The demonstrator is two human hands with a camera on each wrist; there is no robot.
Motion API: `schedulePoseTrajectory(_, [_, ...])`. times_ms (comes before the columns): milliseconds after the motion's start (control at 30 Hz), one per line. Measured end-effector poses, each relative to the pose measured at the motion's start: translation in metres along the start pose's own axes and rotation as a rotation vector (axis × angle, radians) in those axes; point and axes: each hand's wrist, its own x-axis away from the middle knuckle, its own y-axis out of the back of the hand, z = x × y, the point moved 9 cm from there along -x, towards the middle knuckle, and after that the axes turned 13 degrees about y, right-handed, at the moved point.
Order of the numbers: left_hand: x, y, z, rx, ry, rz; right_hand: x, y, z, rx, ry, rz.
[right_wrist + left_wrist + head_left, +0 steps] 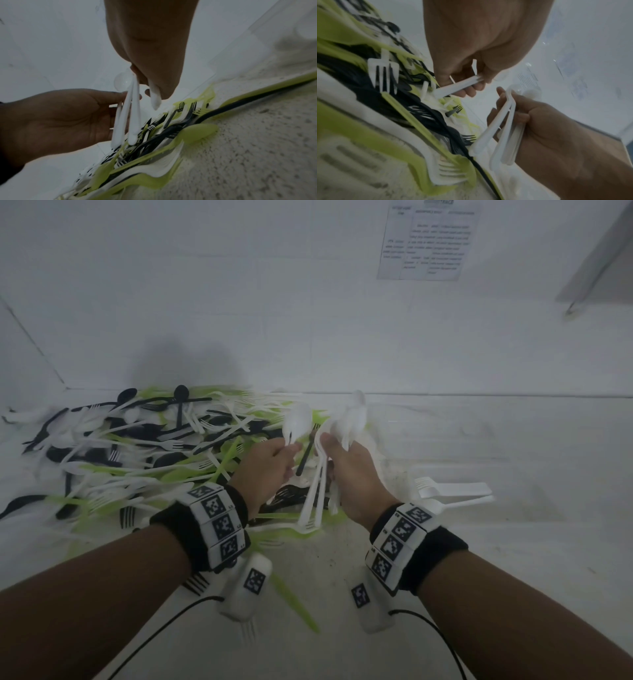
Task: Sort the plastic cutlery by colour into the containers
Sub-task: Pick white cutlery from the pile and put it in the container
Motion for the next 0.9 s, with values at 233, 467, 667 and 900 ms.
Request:
schedulePoseTrajectory(233, [0.010,-0.019,0.001,-0.199,-0.068,0.169,-0.003,-0.015,-0.001,0.003,-0.002,0.069])
schedulePoseTrajectory(467, [0.006,-0.006,0.000,-0.262,-0.130,0.139,-0.004,-0.011,-0.005,-0.075,-0.021,0.047])
schedulePoseTrajectory(667, [0.017,-0.020,-0.012,-0.141,-0.051,0.350,-0.004,-0.025,0.002,-0.117,-0.019,0.072])
schedulePoseTrajectory(900, [0.028,-0.017,-0.039,0.008,-0.126,0.450,-0.001,-0.044,0.007,-0.243,-0.053,0.155])
